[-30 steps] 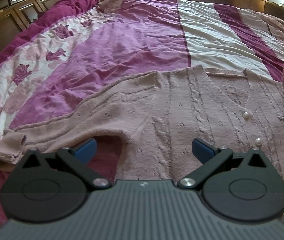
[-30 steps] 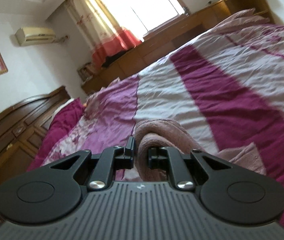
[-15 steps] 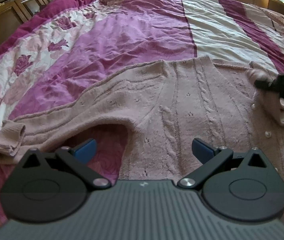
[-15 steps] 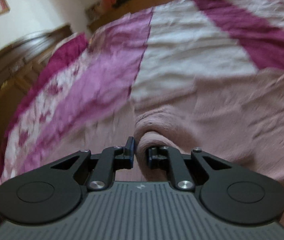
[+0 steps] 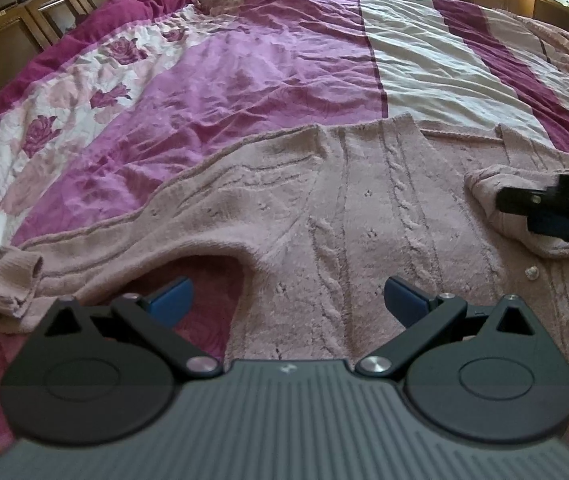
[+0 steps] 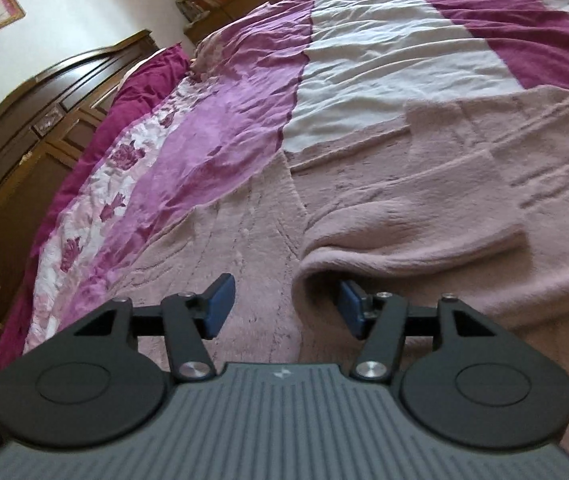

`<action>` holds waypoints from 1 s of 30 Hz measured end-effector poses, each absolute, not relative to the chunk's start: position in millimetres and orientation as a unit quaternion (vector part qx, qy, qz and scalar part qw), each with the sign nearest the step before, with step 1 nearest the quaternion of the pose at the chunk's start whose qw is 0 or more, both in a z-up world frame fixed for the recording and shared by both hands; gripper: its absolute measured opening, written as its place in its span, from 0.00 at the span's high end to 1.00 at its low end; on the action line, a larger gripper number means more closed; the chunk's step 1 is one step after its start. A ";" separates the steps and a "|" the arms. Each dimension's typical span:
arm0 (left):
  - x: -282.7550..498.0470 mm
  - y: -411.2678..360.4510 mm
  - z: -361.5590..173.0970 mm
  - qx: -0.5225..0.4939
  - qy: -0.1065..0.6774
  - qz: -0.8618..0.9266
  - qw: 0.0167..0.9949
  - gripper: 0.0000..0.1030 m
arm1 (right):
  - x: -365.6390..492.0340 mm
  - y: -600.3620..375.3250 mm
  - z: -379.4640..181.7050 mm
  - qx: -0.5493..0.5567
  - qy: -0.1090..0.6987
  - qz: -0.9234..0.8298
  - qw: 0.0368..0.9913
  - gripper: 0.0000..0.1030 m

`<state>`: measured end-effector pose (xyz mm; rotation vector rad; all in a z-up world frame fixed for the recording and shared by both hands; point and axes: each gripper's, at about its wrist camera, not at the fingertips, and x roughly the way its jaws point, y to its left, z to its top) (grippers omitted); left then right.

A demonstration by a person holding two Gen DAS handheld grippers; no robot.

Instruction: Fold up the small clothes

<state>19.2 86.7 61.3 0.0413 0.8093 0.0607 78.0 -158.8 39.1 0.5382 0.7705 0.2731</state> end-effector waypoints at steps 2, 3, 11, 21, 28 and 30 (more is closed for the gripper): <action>20.7 84.1 61.6 0.021 0.393 0.027 0.919 0.00 | 67.9 -167.6 46.6 0.264 0.373 0.126 0.881 0.38; 21.4 82.7 61.7 0.022 0.394 0.025 0.918 0.00 | 62.5 -171.9 50.5 0.261 0.374 0.124 0.881 0.38; 22.4 67.3 66.7 0.021 0.388 0.002 0.921 0.00 | 19.9 -201.0 75.0 0.205 0.342 0.102 0.911 0.33; 26.1 28.9 68.7 0.047 0.378 -0.029 0.924 0.00 | -0.6 -222.7 67.6 0.147 0.308 0.011 0.940 0.33; 31.9 -1.5 67.7 0.069 0.370 -0.047 0.925 0.00 | -1.0 -241.8 59.5 0.164 0.306 -0.004 0.938 0.33; 33.4 -10.5 67.9 0.074 0.364 -0.053 0.927 0.00 | 0.4 -245.2 56.7 0.171 0.307 -0.005 0.936 0.33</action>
